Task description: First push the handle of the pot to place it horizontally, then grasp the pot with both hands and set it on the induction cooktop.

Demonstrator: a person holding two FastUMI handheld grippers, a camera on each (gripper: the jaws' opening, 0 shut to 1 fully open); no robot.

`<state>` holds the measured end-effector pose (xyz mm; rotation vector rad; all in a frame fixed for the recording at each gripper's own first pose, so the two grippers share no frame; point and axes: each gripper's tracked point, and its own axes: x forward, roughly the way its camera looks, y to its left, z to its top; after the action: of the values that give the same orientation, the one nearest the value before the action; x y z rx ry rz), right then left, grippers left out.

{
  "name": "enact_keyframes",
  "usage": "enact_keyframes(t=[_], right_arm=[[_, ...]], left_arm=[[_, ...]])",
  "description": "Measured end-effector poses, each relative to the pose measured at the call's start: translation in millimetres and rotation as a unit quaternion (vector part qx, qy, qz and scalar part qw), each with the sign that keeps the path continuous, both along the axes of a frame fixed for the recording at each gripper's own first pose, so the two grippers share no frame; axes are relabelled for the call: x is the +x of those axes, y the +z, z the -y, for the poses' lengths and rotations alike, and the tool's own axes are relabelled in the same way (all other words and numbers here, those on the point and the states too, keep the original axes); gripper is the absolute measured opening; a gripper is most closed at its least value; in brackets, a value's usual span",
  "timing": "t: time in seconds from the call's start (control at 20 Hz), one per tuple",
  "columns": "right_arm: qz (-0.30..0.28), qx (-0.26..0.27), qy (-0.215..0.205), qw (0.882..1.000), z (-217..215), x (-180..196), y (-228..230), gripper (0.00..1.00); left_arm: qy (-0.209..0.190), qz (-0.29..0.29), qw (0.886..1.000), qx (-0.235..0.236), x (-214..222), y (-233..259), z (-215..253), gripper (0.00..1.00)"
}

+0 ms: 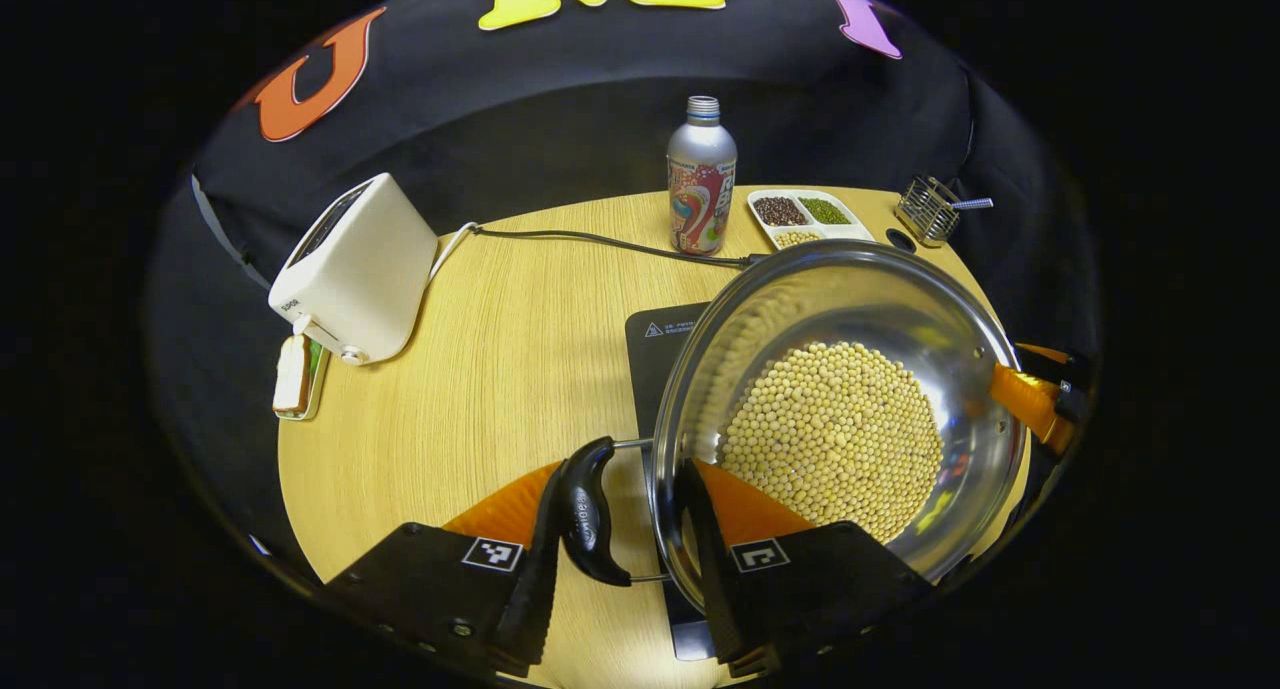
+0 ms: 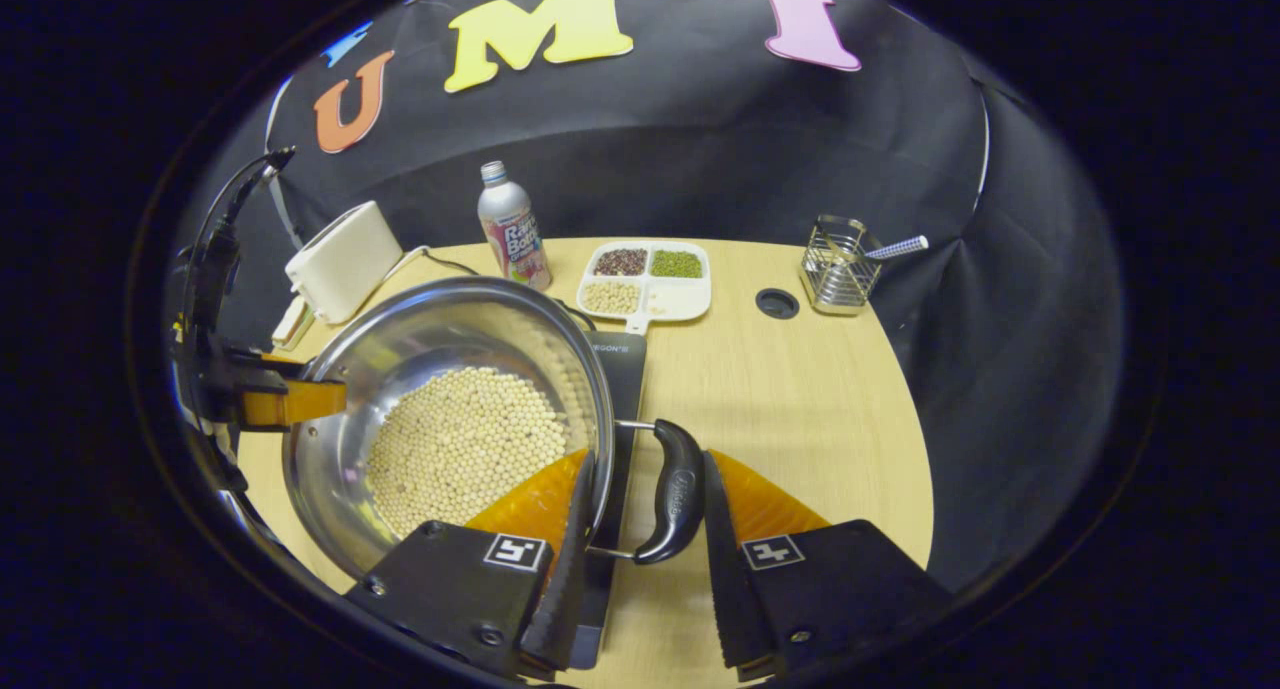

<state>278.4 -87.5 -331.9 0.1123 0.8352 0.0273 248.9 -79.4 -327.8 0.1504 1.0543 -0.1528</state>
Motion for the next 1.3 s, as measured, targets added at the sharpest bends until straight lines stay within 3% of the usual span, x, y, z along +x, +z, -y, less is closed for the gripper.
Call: enact_keyframes(t=[0.3, 0.35, 0.4, 0.45, 0.5, 0.6, 0.65, 0.75, 0.8, 0.85, 1.3], right_arm=[[0.014, 0.002, -0.003, 1.000, 1, 0, 1, 0.55], [0.015, 0.004, -0.002, 1.000, 1, 1, 1, 0.58], [0.015, 0.002, 0.001, 1.000, 1, 1, 0, 0.59], [0.018, 0.002, 0.003, 1.000, 1, 2, 1, 0.59], [0.019, 0.002, 0.002, 1.000, 2, 2, 1, 0.61], [0.020, 0.009, 0.007, 1.000, 1, -2, 3, 0.75], [0.035, 0.015, 0.006, 0.999, 0, -3, 8, 0.76], [0.058, 0.006, 0.011, 0.998, 2, -7, 19, 0.77], [0.068, 0.006, 0.011, 0.998, 1, -11, 25, 0.76], [0.071, 0.011, 0.015, 0.997, -2, -15, 30, 0.76], [0.120, -0.011, 0.033, 0.992, -12, -63, 62, 0.77]], left_arm=[[-0.001, 0.006, 1.000, -0.005, 2, -1, 2, 0.61], [-0.002, 0.006, 1.000, -0.006, 2, -1, 1, 0.71], [-0.001, 0.005, 1.000, -0.007, 1, 0, 1, 0.60], [0.000, 0.006, 1.000, -0.009, 0, 0, 1, 0.60], [0.004, 0.017, 1.000, -0.014, 1, 3, 1, 0.72], [0.015, 0.044, 0.999, -0.018, -2, 9, -1, 0.63], [0.015, 0.071, 0.997, -0.008, 1, 16, -8, 0.76], [0.013, 0.123, 0.992, 0.011, 2, 39, -18, 0.80], [0.015, 0.141, 0.990, 0.015, 1, 52, -19, 0.94], [0.016, 0.151, 0.988, 0.017, -3, 58, -20, 0.99], [0.022, 0.223, 0.974, 0.004, -53, 105, -17, 0.97]])
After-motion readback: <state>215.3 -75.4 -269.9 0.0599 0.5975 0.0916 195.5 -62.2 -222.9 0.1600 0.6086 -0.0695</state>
